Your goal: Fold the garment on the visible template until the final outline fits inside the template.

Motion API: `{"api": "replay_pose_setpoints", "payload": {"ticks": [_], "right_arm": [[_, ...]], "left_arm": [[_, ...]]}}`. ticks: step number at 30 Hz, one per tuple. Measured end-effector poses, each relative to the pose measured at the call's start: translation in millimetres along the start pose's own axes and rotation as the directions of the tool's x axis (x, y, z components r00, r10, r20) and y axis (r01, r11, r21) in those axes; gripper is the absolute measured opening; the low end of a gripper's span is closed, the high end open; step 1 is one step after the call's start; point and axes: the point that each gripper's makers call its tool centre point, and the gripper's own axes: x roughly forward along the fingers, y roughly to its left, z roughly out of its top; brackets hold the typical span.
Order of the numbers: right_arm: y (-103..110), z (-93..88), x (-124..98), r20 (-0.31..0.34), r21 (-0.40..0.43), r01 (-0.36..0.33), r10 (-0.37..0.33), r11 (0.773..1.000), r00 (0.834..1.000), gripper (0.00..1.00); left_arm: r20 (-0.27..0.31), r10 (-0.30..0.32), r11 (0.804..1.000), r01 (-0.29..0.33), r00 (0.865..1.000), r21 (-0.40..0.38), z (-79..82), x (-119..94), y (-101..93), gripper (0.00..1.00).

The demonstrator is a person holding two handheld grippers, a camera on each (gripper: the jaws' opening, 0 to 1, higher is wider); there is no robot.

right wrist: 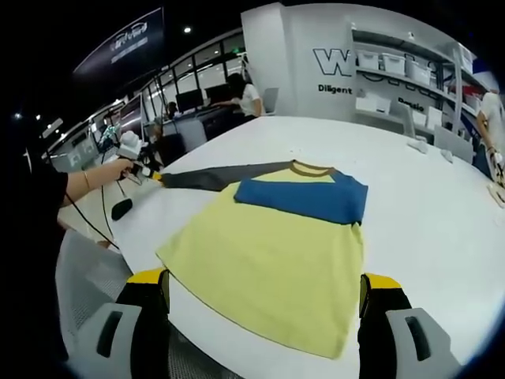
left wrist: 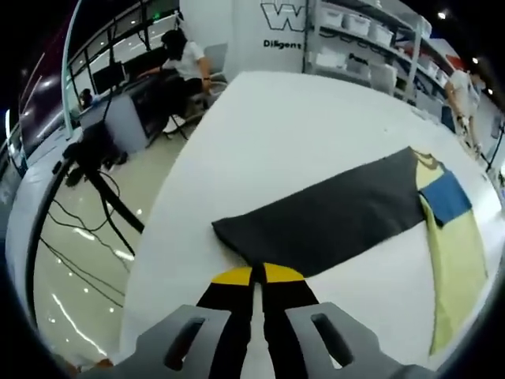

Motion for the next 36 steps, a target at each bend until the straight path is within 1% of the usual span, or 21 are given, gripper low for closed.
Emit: {"api": "replay_pose_setpoints", "payload": {"ticks": [4, 6, 10, 12, 19, 26, 29, 36], "right_arm": [[-1, 1.9, -1, 0.009, 0.003, -0.002, 0.002, 1.000, 1.000, 0.99], [0, 3.6, -2, 0.018, 0.010, -0.009, 0.009, 1.000, 1.000, 0.99], [0, 2.8, -2, 0.013, 0.006, -0.007, 0.007, 1.000, 1.000, 0.99], [-1, 2.2, -2, 0.012, 0.003, -0.006, 0.006, 1.000, 1.000, 0.99], [-4, -1.5, -3, 0.000, 0.003, 0.003, -0.003, 1.000, 1.000, 0.99], [-5, -2.0, -6, 0.000, 0.002, 0.007, -0.007, 1.000, 1.000, 0.99], [-4, -3.6, -6, -0.005, -0.002, 0.004, -0.004, 1.000, 1.000, 0.99], [-6, -6.6, -6, -0.015, 0.004, 0.013, -0.013, 1.000, 1.000, 0.99]], "left_arm": [[0.013, -0.012, 0.999, 0.011, 1.000, 0.045, 11.7, -5, -8.9, 0.00], [0.019, -0.017, 0.999, 0.016, 1.000, 0.051, 17.5, -9, -14.4, 0.00], [0.032, -0.037, 0.995, 0.034, 0.999, 0.093, 29.1, -13, -25.3, 0.00], [0.031, -0.057, 0.993, 0.053, 0.998, 0.104, 34.8, -14, -31.9, 0.00], [0.054, -0.086, 0.988, 0.079, 0.995, 0.132, 54.0, -16, -47.1, 0.00], [0.084, -0.141, 0.977, 0.125, 0.987, 0.170, 75.1, -18, -75.3, 0.00], [0.101, -0.159, 0.970, 0.136, 0.982, 0.200, 84.6, -20, -86.1, 0.00], [0.125, -0.217, 0.955, 0.185, 0.968, 0.231, 107.0, -23, -114.5, 0.00]]}}
